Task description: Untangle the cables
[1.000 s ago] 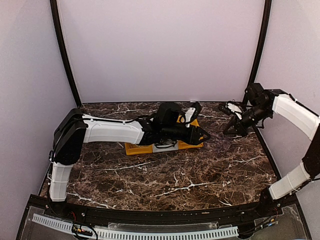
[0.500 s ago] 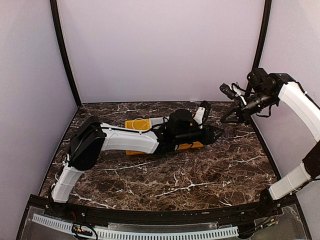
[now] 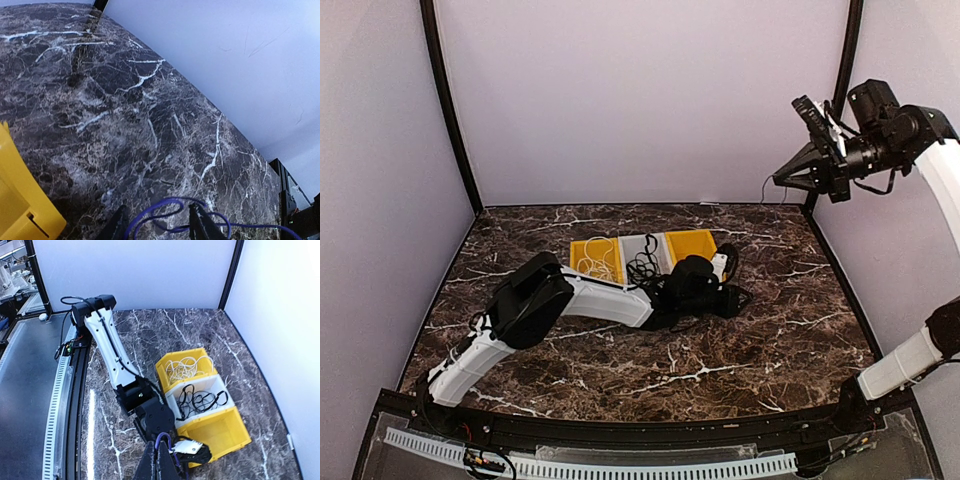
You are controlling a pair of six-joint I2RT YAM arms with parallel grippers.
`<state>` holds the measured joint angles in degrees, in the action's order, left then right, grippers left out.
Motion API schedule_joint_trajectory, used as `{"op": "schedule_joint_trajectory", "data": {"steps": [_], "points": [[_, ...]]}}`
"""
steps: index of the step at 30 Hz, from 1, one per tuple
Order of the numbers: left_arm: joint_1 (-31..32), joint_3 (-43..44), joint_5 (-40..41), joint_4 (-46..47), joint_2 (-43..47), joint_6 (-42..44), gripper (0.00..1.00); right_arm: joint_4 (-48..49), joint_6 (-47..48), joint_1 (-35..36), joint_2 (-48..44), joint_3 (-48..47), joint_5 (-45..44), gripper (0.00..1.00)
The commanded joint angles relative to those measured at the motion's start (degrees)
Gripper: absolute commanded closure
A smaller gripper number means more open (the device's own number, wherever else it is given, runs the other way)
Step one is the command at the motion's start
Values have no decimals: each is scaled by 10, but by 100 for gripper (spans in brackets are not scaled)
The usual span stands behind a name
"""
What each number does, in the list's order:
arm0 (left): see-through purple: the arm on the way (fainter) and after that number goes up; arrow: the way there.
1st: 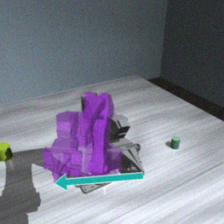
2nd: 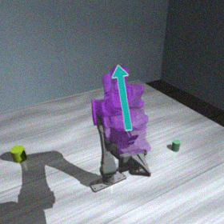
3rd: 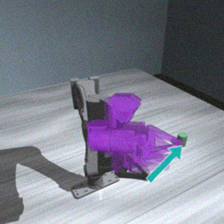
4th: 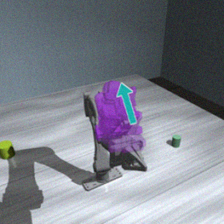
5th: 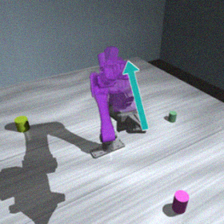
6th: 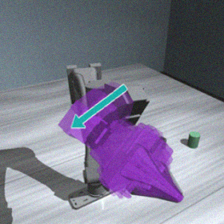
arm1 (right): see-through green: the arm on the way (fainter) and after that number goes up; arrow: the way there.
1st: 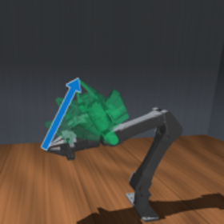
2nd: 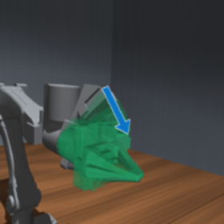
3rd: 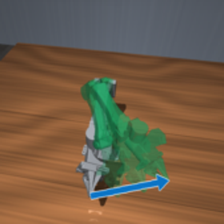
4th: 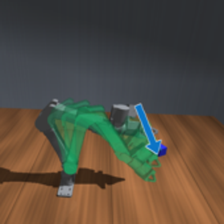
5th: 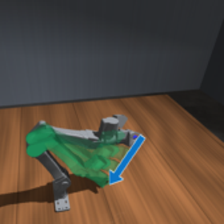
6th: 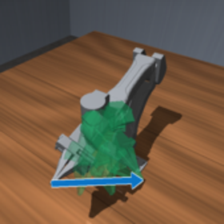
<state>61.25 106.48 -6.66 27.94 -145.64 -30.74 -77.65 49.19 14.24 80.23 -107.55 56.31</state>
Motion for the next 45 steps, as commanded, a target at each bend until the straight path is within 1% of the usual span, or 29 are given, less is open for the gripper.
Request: {"op": "schedule_joint_trajectory", "data": {"steps": [1, 6, 8, 11, 14, 16, 19, 21, 23, 24, 25, 26, 28, 30, 33, 35, 38, 41, 45], "points": [[0, 5, -17, -28, -2, -3, 61, 3, 2, -6, 11, -84, 33, 100], [0, -3, -27, -38, -9, -4, 61, 9, -8, -39, 42, -193, 80, 100], [0, -8, -29, -42, -14, -4, 61, 27, -23, -55, 47, -231, 93, 100], [0, -20, -34, -39, -16, -9, 61, 124, -80, -67, 22, -231, 82, 100], [0, -29, -32, -40, -14, -11, 61, 171, -136, -81, 40, -298, 96, 100], [-1, -34, -32, -35, -11, -10, 61, 214, -178, -90, 50, -313, 110, 100], [-1, -34, -38, -34, -8, -6, 61, 246, -204, -93, 62, -303, 113, 100], [-1, -40, -45, -29, -1, 4, 63, 259, -212, -93, 62, -282, 113, 100], [-1, -50, -51, -23, 8, 11, 71, 291, -226, -93, 54, -252, 113, 100], [-1, -55, -51, -17, 14, 12, 76, 302, -235, -93, 55, -251, 109, 100], [-1, -67, -55, -13, 17, 15, 79, 311, -242, -94, 58, -256, 101, 100], [-1, -74, -57, -3, 24, 16, 86, 318, -246, -95, 62, -261, 92, 100], [-1, -101, -61, 13, 34, 19, 94, 338, -258, -97, 67, -267, 79, 100], [-1, -123, -63, 26, 47, 22, 99, 351, -266, -98, 71, -271, 75, 100], [-1, -147, -58, 31, 68, 27, 100, 368, -281, -99, 78, -277, 65, 100], [0, -162, -50, 14, 85, 32, 100, 380, -290, -101, 83, -290, 51, 100], [-1, -194, -39, -39, 124, 40, 100, 421, -318, -111, 94, -323, 14, 100], [-1, -221, -30, -100, 162, 50, 100, 496, -375, -135, 113, -356, -14, 100], [-3, -262, -19, -145, 195, 55, 100, 596, -452, -187, 130, -386, -21, 100]]}}
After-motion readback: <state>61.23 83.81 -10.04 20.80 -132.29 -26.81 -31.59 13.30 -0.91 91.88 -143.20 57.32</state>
